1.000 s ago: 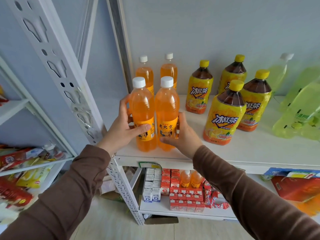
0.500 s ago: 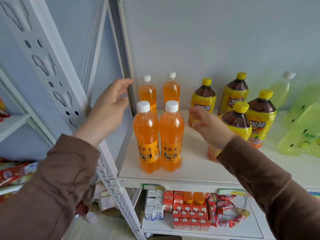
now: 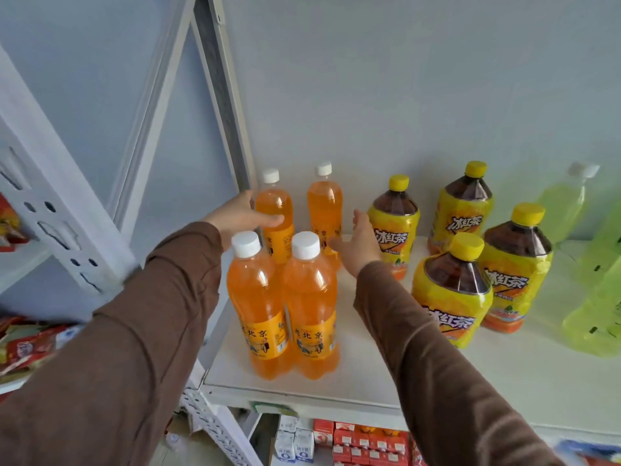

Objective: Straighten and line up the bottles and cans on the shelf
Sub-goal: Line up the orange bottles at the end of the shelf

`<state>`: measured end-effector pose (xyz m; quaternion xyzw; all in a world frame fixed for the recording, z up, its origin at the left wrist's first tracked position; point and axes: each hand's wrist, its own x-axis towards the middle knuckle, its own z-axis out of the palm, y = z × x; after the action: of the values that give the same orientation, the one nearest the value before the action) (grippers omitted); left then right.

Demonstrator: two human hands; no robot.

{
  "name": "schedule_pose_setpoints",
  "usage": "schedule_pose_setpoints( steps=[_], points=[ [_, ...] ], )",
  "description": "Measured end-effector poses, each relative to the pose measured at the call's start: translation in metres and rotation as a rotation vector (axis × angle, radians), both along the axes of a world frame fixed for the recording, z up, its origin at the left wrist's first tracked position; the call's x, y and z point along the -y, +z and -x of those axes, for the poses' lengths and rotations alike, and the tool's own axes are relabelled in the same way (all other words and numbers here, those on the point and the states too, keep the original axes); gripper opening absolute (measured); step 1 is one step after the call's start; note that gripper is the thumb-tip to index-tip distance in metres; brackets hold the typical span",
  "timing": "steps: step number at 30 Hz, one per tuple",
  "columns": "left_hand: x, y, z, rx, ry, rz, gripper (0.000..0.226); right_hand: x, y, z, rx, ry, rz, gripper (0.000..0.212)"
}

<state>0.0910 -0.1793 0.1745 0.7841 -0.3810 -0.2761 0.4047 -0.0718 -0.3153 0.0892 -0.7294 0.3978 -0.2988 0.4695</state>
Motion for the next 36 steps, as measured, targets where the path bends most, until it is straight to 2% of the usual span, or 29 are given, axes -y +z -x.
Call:
schedule_pose_setpoints(
  steps=[2, 5, 8, 11, 13, 18, 23, 30, 36],
  points=[
    [-0.002, -0.006, -0.006, -0.058, -0.088, 0.017, 0.068, 0.003, -0.008, -0.006, 0.061, 0.021, -0.039, 0.091],
    [-0.001, -0.017, -0.014, -0.068, -0.103, 0.079, 0.081, 0.005, -0.014, -0.015, 0.158, 0.044, -0.032, 0.094],
    [0.007, -0.027, -0.019, -0.024, -0.023, 0.134, 0.067, 0.006, -0.011, -0.024, 0.26, 0.053, -0.026, 0.087],
    [0.013, -0.035, -0.024, -0.011, 0.023, 0.177, 0.067, 0.011, -0.008, -0.032, 0.321, 0.063, 0.012, 0.074],
    [0.015, -0.038, -0.025, -0.032, 0.021, 0.208, 0.066, 0.013, -0.007, -0.036, 0.325, 0.059, 0.032, 0.072],
    [0.022, -0.041, -0.02, -0.005, 0.095, 0.343, 0.056, 0.015, -0.008, -0.042, 0.429, 0.049, -0.103, 0.07],
    [0.024, -0.022, -0.018, 0.031, 0.188, 0.382, 0.044, 0.017, 0.005, -0.035, 0.607, 0.121, -0.352, 0.033],
    [0.025, -0.01, -0.013, -0.043, 0.253, 0.346, 0.037, 0.013, 0.013, -0.031, 0.599, 0.177, -0.549, 0.027],
    [0.02, -0.017, -0.013, 0.024, 0.219, 0.382, 0.039, 0.008, 0.015, -0.026, 0.568, 0.234, -0.398, 0.032]
  ],
)
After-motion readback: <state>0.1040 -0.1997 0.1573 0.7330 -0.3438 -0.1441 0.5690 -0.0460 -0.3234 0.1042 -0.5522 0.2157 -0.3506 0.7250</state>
